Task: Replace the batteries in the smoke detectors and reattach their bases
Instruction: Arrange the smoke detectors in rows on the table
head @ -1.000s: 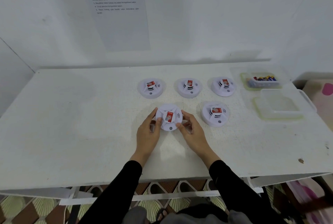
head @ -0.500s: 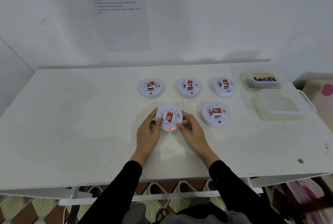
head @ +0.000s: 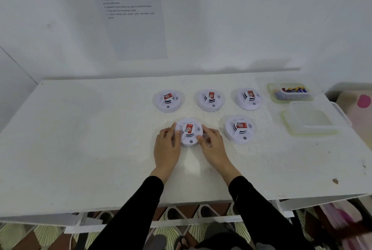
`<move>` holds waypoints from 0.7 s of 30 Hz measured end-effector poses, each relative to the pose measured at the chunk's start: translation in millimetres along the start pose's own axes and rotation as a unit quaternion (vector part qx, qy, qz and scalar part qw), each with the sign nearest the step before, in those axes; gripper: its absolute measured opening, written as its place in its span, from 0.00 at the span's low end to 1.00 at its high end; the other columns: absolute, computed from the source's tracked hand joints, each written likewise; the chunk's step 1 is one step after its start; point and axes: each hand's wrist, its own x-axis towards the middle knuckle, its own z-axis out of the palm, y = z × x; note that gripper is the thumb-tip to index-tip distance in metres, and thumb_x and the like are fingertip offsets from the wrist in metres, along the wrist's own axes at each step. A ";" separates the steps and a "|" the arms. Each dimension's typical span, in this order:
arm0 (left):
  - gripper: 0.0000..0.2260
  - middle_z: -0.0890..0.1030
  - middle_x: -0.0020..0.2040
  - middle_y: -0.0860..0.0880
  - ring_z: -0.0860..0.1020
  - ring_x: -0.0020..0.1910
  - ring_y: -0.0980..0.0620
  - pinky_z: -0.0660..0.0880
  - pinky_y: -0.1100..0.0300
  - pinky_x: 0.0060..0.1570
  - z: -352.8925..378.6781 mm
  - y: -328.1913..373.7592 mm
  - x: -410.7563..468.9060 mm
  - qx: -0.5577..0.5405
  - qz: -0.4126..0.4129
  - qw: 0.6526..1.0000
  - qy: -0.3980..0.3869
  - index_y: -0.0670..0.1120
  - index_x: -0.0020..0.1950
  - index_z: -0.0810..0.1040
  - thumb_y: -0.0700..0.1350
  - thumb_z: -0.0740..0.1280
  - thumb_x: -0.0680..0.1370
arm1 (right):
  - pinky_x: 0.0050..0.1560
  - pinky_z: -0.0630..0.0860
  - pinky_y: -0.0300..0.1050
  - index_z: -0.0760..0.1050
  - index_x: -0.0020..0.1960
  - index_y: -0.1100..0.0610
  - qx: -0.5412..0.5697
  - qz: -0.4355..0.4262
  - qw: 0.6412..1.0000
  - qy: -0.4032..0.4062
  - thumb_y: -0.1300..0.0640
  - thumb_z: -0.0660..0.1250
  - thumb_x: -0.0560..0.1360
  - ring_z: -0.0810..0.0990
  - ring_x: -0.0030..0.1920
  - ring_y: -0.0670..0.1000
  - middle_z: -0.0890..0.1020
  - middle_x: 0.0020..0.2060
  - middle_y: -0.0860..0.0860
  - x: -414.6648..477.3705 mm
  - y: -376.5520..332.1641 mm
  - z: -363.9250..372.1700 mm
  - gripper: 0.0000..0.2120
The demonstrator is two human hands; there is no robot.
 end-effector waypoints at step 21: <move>0.13 0.79 0.60 0.47 0.75 0.60 0.50 0.68 0.61 0.60 -16.5 12.0 -13.6 -0.100 -0.076 0.992 0.005 0.42 0.63 0.77 0.46 0.59 0.84 | 0.62 0.63 0.36 0.59 0.76 0.53 0.007 0.079 0.980 -0.181 0.53 0.55 0.83 0.69 0.62 0.44 0.65 0.69 0.47 -20.9 -25.8 -49.7 0.22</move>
